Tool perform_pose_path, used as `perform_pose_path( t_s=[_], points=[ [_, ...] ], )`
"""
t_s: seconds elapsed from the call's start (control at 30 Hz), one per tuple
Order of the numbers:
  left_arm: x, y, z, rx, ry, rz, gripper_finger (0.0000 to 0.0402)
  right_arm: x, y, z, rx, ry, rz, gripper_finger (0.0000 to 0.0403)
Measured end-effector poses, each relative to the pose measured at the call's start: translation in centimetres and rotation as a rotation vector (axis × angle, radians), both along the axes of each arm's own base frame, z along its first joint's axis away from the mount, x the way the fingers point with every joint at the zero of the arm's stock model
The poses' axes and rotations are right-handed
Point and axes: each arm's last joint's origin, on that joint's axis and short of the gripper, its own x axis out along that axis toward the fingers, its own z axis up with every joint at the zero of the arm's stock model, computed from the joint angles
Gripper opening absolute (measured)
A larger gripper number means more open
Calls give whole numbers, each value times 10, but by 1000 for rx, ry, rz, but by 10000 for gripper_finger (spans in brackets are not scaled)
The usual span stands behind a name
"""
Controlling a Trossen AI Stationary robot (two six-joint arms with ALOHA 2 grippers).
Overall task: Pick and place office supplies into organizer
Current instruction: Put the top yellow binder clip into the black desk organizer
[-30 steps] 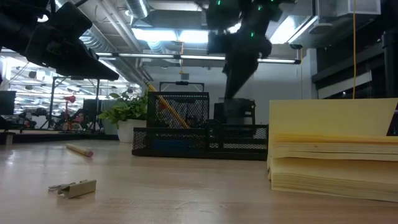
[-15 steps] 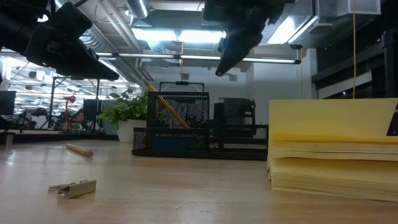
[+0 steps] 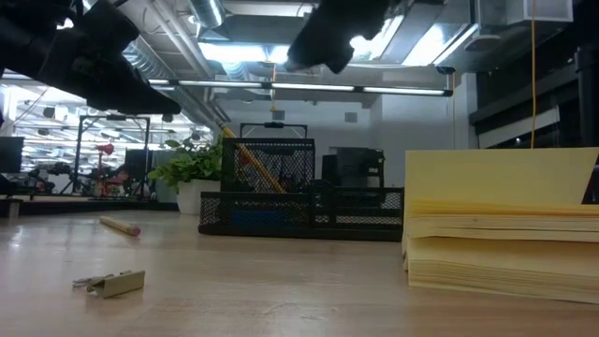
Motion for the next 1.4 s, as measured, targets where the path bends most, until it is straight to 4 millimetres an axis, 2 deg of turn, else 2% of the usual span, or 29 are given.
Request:
perform_pose_path(
  t_s=[0.27, 0.57, 0.67, 0.9, 1.03, 1.27, 1.4],
  points=[
    [0, 0, 0, -10, -5, -1, 24, -1, -1, -31, 48, -150, -41, 80],
    [0, 0, 0, -27, -9, 3, 20, -16, -8, -68, -2, -264, -111, 80],
    [0, 0, 0, -27, -9, 3, 22, -19, -9, -72, -4, -309, -122, 80],
    [0, 0, 0, -27, -9, 3, 22, -22, -9, -76, -8, -298, -121, 74],
    [0, 0, 0, -27, -8, 3, 20, -20, -9, -85, -29, -272, -109, 71],
    [0, 0, 0, -27, -8, 3, 24, 2, 1, -92, -107, -201, -76, 77],
    [0, 0, 0, -42, -11, 7, 21, 10, 0, -95, -193, -68, -118, 77]
  ],
)
